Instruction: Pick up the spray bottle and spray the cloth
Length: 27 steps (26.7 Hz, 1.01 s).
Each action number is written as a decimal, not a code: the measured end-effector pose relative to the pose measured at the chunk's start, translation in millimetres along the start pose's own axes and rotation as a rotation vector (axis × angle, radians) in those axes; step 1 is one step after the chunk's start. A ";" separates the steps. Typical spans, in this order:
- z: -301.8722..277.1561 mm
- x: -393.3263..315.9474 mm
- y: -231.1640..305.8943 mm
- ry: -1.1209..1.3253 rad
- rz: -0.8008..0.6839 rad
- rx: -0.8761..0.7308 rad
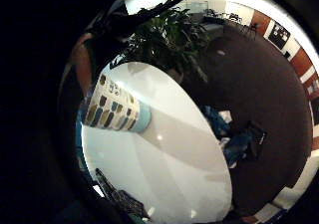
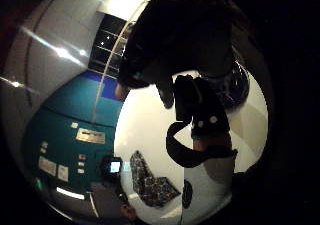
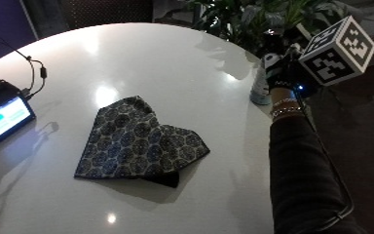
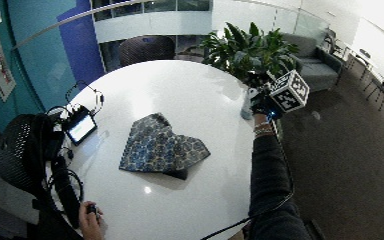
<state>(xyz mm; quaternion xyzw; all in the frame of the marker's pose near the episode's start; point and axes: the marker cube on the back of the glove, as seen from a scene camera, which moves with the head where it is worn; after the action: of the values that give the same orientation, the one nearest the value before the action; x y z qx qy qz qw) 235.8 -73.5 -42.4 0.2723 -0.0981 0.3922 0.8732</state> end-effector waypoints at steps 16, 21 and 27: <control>29.9 6.3 14.1 -0.384 0.020 0.180; 17.6 -23.4 9.9 -0.382 -0.071 0.330; -2.2 -54.5 4.8 -0.400 -0.139 0.406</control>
<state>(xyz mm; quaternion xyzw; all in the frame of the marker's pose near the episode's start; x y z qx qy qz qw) 195.5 -104.1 -63.3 0.5195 -0.1688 0.2817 0.7889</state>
